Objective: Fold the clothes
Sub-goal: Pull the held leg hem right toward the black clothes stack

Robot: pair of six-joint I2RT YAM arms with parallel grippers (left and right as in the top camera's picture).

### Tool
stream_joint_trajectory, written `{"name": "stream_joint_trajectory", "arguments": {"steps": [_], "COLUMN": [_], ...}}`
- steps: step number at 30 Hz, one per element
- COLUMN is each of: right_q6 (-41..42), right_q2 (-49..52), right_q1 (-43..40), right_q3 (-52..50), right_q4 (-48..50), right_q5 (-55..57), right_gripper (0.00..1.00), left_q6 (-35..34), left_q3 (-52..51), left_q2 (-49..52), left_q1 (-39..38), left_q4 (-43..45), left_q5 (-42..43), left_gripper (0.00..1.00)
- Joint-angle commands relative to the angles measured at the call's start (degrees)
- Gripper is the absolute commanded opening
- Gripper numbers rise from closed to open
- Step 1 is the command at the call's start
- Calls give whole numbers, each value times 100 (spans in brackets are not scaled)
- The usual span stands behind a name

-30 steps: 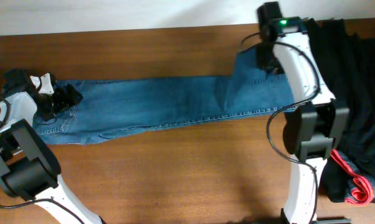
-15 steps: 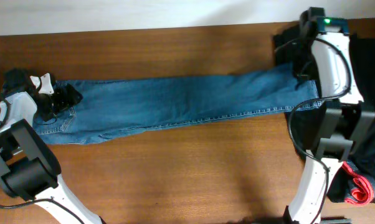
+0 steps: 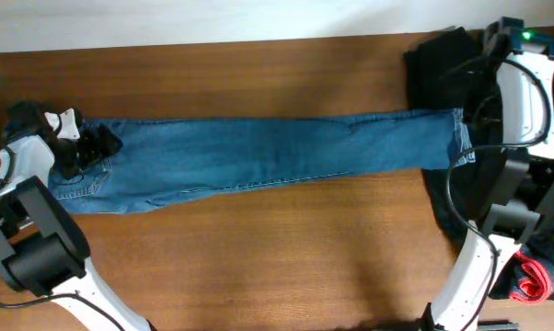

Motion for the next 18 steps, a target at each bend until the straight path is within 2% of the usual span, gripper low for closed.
{"name": "stream_joint_trajectory", "arguments": {"steps": [1, 5, 6, 8, 11, 14, 18], "right_q6": [50, 7, -461, -826, -905, -1248, -1495], "right_q2": [-44, -44, -44, -20, 74, 162, 240], "right_q1": [24, 4, -81, -238, -514, -734, -918], "right_q3": [7, 7, 4, 4, -9, -168, -540], "right_q4": [-2, 17, 87, 114, 114, 118, 304], "right_q5": [155, 70, -763, -1770, -2551, -2970, -3005], "right_gripper": [60, 71, 76, 77, 77, 76, 76], "left_q6": [-66, -66, -66, -66, -66, -66, -68], "left_q3": [-245, -245, -245, -245, -245, -245, -245], "left_q2": [365, 365, 365, 365, 365, 365, 365], "left_q1": [164, 164, 164, 164, 164, 164, 164], "left_q4": [-269, -297, -317, -354, -417, -483, -568], "left_q5": [-448, -448, -448, -448, -448, -446, -446], "left_gripper": [99, 99, 99, 99, 99, 99, 99]}}
